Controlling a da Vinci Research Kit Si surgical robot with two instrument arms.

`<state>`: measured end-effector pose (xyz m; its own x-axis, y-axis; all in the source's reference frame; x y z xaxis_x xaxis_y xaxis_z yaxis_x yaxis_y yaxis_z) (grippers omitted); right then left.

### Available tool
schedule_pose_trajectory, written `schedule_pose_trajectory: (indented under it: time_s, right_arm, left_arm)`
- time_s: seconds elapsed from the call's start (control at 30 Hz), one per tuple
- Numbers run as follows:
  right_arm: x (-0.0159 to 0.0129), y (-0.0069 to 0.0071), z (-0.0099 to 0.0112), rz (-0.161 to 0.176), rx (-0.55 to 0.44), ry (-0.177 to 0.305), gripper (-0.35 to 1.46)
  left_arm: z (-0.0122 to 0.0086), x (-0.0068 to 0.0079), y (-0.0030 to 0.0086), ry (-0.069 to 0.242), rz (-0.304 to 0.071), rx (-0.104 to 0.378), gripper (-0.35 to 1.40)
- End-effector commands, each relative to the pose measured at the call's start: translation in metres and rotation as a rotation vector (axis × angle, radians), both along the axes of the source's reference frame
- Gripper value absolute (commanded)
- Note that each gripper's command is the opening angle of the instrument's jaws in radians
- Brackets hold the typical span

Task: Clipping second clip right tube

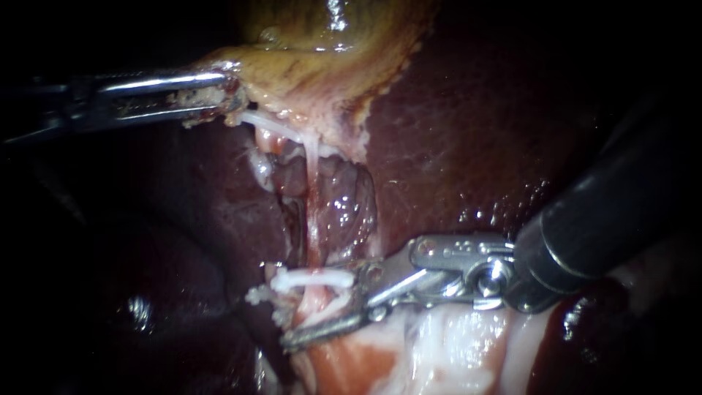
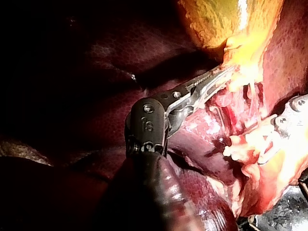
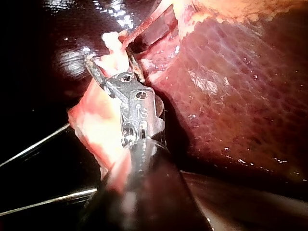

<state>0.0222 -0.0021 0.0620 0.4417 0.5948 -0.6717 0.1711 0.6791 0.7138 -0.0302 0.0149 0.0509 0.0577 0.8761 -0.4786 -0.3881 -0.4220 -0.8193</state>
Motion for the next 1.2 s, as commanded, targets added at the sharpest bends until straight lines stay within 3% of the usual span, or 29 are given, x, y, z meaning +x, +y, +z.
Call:
schedule_pose_trajectory:
  time_s: [0.03, 0.3, 0.4, 0.5, 0.83, 1.2]
  right_arm:
    - [-0.0001, 0.0001, -0.0001, -0.001, 0.0, 0.0, 0.49]
    - [-0.0015, 0.0016, -0.0015, -0.001, 0.016, 0.013, 0.49]
    - [-0.0024, 0.0025, -0.0022, 0.016, 0.017, 0.009, 0.49]
    - [-0.0035, 0.0033, -0.0027, 0.055, 0.01, 0.0, 0.49]
    - [-0.0067, 0.0057, -0.0041, 0.079, 0.026, 0.002, 0.5]
    - [-0.0045, 0.0059, -0.004, 0.108, 0.052, 0.03, 0.5]
  left_arm:
    - [0.0, 0.0, 0.0, -0.001, 0.001, -0.001, -0.35]
    - [-0.0002, 0.0003, 0.0, -0.001, 0.002, 0.0, -0.35]
    - [-0.0002, 0.0004, 0.0, -0.002, 0.003, 0.0, -0.35]
    - [-0.0003, 0.0005, 0.0, 0.0, 0.001, 0.0, -0.35]
    - [-0.0004, 0.0006, 0.0, -0.001, 0.001, 0.0, -0.35]
    - [-0.0004, 0.0007, -0.0001, 0.0, 0.001, 0.0, -0.35]
